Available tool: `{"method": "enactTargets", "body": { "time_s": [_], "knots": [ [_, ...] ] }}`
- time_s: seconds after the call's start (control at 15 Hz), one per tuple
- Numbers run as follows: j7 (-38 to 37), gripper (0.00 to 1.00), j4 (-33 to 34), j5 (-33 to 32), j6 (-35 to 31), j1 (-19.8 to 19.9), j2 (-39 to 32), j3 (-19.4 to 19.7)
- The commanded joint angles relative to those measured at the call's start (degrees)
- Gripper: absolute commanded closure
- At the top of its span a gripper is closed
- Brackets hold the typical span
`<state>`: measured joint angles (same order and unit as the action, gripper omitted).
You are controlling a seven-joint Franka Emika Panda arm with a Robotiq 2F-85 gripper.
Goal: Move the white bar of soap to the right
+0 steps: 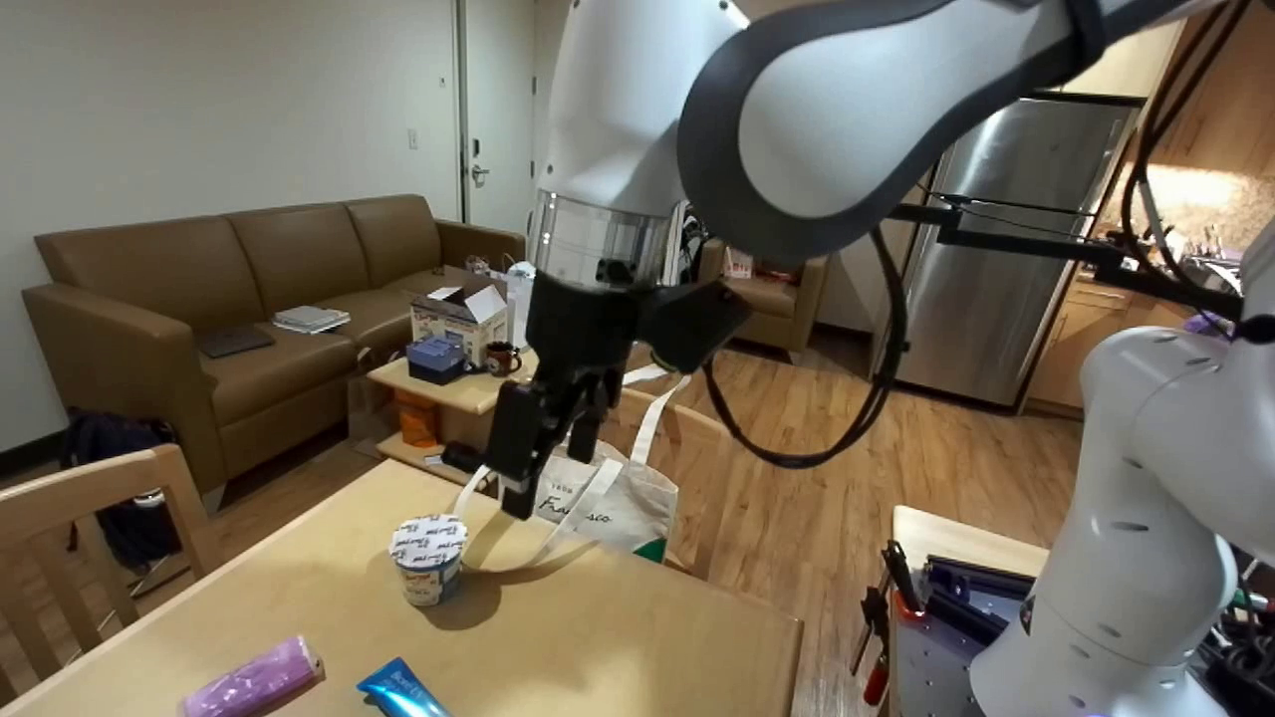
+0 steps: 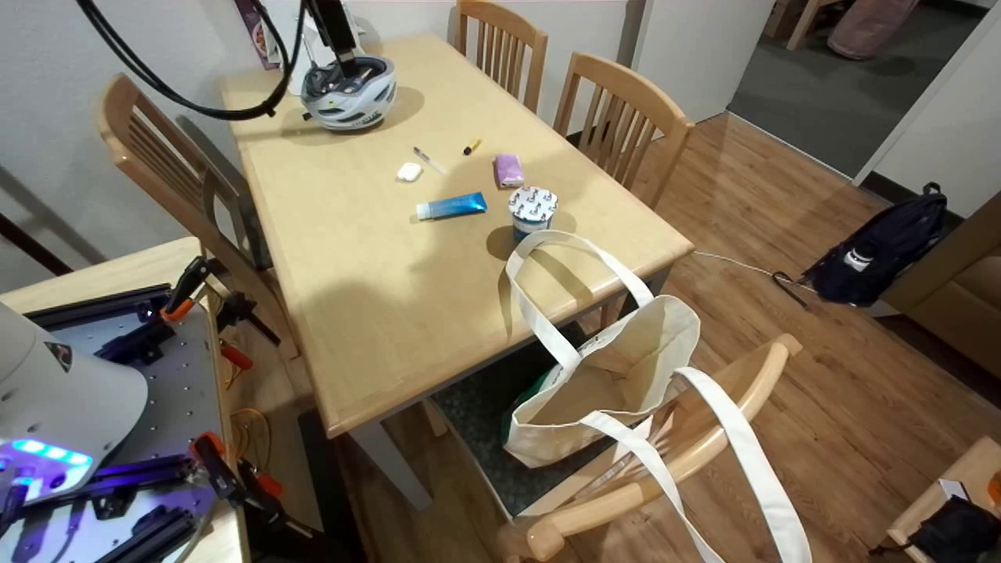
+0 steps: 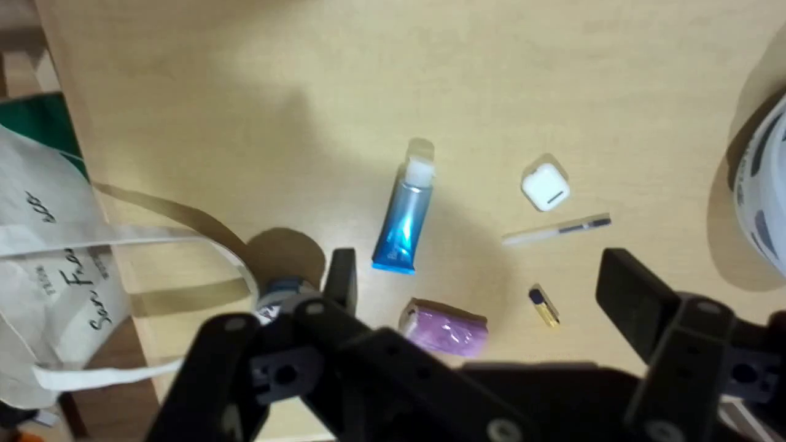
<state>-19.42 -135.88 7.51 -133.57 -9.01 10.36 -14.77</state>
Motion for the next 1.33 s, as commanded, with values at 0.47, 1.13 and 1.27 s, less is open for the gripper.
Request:
{"method": "enactTargets", "body": {
  "time_s": [0.47, 1.13, 1.27],
  "knots": [
    [25.42, 0.00, 4.27, 6.94, -18.82, -2.14, -20.99, 0.31],
    [42.52, 0.00, 26.07, 1.34, -2.51, -1.45, -38.54, -1.32],
    [44.02, 0.00, 33.09, -1.95, 3.48, -2.27, -43.93, -1.26]
  ]
}}
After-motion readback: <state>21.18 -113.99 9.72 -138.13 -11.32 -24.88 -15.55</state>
